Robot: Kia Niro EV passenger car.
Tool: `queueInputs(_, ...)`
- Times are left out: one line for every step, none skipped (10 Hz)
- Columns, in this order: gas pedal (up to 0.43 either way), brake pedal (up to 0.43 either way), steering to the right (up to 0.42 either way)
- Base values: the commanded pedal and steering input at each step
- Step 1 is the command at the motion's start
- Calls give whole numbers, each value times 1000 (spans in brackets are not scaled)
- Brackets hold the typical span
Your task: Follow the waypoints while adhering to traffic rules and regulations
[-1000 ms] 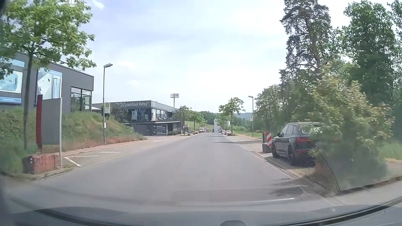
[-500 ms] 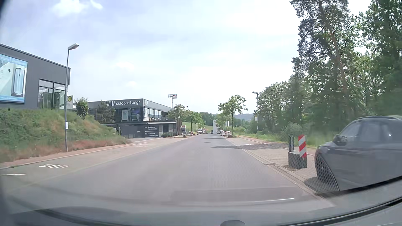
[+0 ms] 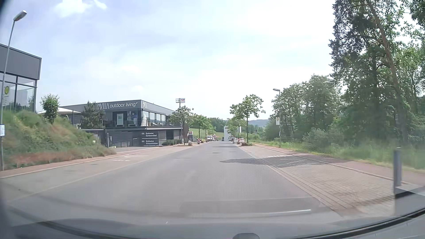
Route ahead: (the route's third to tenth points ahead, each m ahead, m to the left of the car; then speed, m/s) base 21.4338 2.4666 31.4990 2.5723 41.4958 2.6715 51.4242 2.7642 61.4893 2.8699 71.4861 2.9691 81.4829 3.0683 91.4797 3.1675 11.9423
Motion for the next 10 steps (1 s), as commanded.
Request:
queueInputs(110,0,2)
queueInputs(110,0,2)
queueInputs(110,0,2)
queueInputs(110,0,2)
queueInputs(110,0,1)
queueInputs(110,0,1)
queueInputs(110,0,1)
queueInputs(110,0,1)
queueInputs(110,0,1)
queueInputs(110,0,1)
